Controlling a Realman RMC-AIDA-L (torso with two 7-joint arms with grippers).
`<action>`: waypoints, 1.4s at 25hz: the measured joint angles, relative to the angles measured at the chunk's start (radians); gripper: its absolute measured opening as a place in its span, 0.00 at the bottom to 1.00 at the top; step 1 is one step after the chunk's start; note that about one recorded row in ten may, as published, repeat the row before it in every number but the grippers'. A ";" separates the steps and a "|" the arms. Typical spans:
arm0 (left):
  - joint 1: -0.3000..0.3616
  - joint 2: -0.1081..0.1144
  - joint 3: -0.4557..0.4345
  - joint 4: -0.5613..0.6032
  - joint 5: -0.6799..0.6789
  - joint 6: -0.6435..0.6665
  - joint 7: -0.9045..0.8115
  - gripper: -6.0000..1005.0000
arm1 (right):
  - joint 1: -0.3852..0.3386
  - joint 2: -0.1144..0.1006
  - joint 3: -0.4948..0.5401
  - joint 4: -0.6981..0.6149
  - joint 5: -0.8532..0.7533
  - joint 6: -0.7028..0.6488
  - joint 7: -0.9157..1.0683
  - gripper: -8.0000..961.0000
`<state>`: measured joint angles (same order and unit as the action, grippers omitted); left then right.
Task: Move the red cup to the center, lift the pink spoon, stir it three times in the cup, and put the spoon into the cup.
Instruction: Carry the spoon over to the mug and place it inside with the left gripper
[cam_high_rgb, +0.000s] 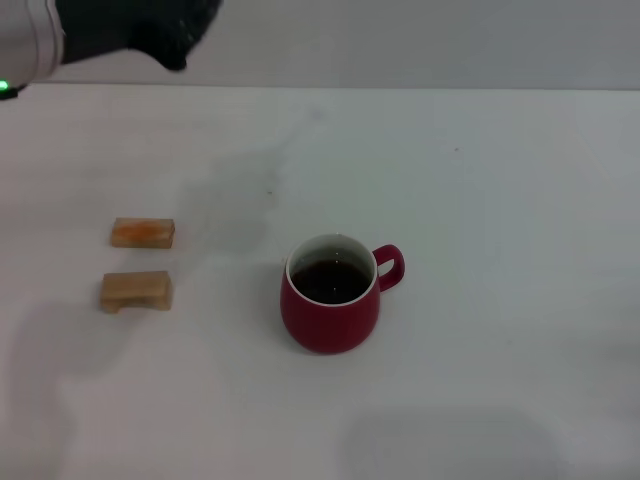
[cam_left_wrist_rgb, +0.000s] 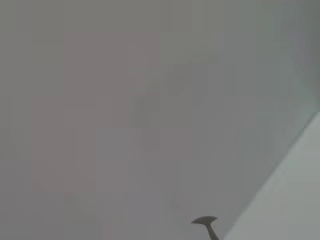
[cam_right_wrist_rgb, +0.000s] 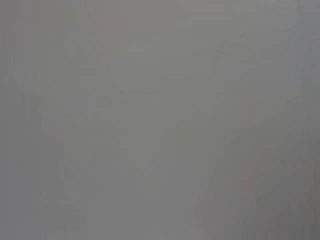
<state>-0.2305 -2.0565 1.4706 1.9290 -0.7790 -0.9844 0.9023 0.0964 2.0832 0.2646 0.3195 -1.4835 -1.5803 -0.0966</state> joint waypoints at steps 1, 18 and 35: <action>-0.003 0.000 0.000 0.000 0.000 -0.012 0.008 0.18 | -0.003 0.000 0.000 0.000 0.013 -0.002 0.000 0.72; -0.101 -0.001 -0.068 0.038 -0.006 -0.305 0.060 0.18 | -0.082 0.003 0.000 -0.012 0.157 -0.081 -0.001 0.72; -0.088 -0.005 -0.099 0.074 -0.009 -0.340 0.021 0.18 | -0.081 0.000 0.001 -0.023 0.184 -0.070 0.000 0.72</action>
<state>-0.3185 -2.0618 1.3715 2.0026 -0.7876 -1.3246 0.9232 0.0157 2.0831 0.2653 0.2962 -1.2991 -1.6506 -0.0968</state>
